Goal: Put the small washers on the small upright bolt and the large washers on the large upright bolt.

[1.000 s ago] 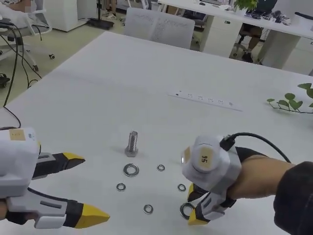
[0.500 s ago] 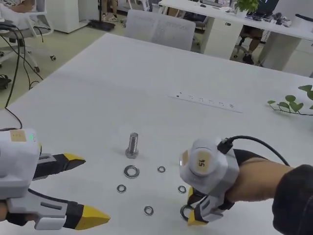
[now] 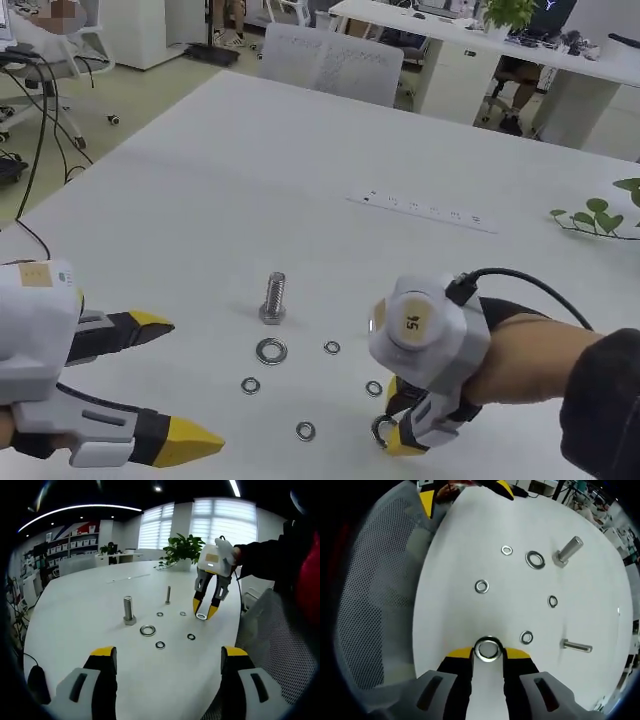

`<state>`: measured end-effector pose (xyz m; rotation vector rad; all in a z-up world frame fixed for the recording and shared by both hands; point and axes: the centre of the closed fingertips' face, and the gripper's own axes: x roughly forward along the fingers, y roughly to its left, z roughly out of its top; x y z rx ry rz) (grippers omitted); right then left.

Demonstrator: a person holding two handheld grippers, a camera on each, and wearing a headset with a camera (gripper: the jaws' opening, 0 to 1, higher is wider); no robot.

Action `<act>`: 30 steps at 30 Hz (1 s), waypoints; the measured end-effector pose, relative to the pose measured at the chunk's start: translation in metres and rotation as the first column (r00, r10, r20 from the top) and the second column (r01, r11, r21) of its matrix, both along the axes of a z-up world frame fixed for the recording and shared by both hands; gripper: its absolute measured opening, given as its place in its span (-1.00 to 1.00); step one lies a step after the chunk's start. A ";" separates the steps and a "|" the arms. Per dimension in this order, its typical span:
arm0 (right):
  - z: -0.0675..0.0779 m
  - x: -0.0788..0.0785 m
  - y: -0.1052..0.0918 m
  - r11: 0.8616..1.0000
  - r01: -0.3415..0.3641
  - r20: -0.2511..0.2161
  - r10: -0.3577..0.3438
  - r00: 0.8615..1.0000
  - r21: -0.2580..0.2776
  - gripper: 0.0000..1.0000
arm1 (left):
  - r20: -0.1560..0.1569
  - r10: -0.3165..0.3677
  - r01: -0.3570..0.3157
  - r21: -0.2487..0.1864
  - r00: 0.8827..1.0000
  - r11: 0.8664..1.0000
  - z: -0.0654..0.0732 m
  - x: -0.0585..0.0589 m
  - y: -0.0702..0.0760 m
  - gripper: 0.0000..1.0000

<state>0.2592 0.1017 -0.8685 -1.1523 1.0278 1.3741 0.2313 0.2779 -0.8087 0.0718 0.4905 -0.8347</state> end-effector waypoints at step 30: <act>0.090 0.053 0.037 0.997 -0.068 0.073 0.065 0.995 0.039 -0.53 | 0.027 0.031 -0.031 -0.024 0.999 0.999 0.007 0.009 0.002 0.71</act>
